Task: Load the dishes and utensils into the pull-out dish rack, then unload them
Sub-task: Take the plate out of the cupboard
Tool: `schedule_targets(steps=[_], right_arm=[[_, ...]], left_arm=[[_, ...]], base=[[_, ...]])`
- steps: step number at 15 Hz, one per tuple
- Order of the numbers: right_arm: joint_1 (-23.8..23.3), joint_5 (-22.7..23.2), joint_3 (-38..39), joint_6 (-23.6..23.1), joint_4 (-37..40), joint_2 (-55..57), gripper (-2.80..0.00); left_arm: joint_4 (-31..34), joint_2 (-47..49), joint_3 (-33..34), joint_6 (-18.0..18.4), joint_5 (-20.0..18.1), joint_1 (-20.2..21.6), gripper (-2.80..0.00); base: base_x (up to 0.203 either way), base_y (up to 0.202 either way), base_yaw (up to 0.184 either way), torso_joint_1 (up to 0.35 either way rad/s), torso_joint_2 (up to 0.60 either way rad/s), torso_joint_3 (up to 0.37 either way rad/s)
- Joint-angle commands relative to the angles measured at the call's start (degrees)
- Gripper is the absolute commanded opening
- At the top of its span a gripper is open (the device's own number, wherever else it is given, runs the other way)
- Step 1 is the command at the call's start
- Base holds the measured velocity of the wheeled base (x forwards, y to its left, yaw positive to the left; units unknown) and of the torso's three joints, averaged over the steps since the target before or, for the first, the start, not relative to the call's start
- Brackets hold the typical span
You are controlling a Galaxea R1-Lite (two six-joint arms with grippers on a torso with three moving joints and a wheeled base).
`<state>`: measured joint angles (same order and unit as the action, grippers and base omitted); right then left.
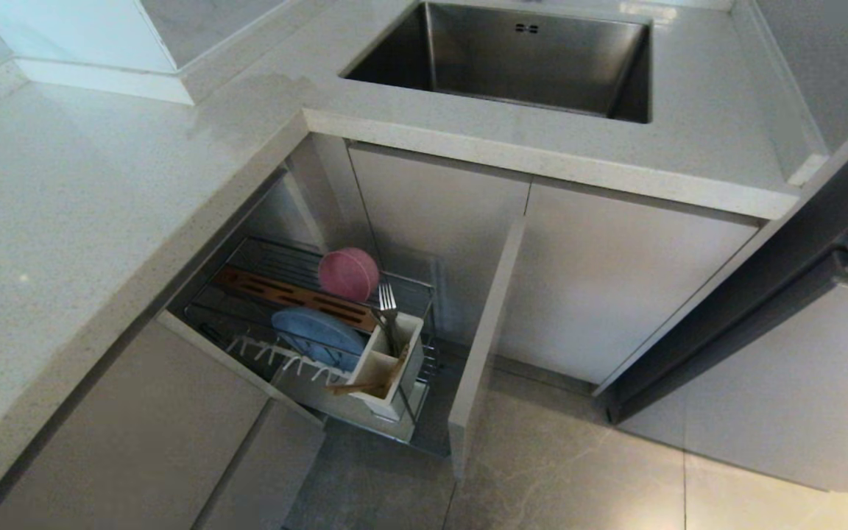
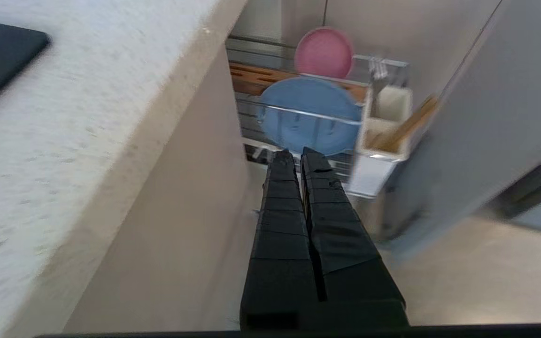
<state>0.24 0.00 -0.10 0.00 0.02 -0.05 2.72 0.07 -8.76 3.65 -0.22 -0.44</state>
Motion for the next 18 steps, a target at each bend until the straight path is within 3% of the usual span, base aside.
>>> schedule_targets(steps=[1, 2, 5, 18], right_arm=[[0.02, 0.0, 0.01, 0.0, -0.02, 0.05, -2.8], [0.02, 0.0, 0.01, 0.0, -0.02, 0.05, -2.8], [0.02, 0.0, 0.01, 0.0, 0.06, 0.05, -2.8], [0.02, 0.0, 0.01, 0.0, -0.02, 0.05, -2.8]], left_arm=[[-8.5, -0.17, 7.08, 1.03, 0.04, 0.03, -2.8], [-9.93, -0.16, 9.03, 1.05, 0.21, 0.06, -2.8], [-2.56, -0.16, 8.77, -1.88, 0.23, 0.09, -2.8], [-2.72, -0.16, 8.76, -2.87, 0.31, 0.09, -2.8]], base=[[0.0, 0.0, 0.0, 0.0, 0.0, 0.0], [0.0, 0.0, 0.0, 0.0, 0.0, 0.0], [0.0, 0.0, 0.0, 0.0, 0.0, 0.0], [0.0, 0.0, 0.0, 0.0, 0.0, 0.0]])
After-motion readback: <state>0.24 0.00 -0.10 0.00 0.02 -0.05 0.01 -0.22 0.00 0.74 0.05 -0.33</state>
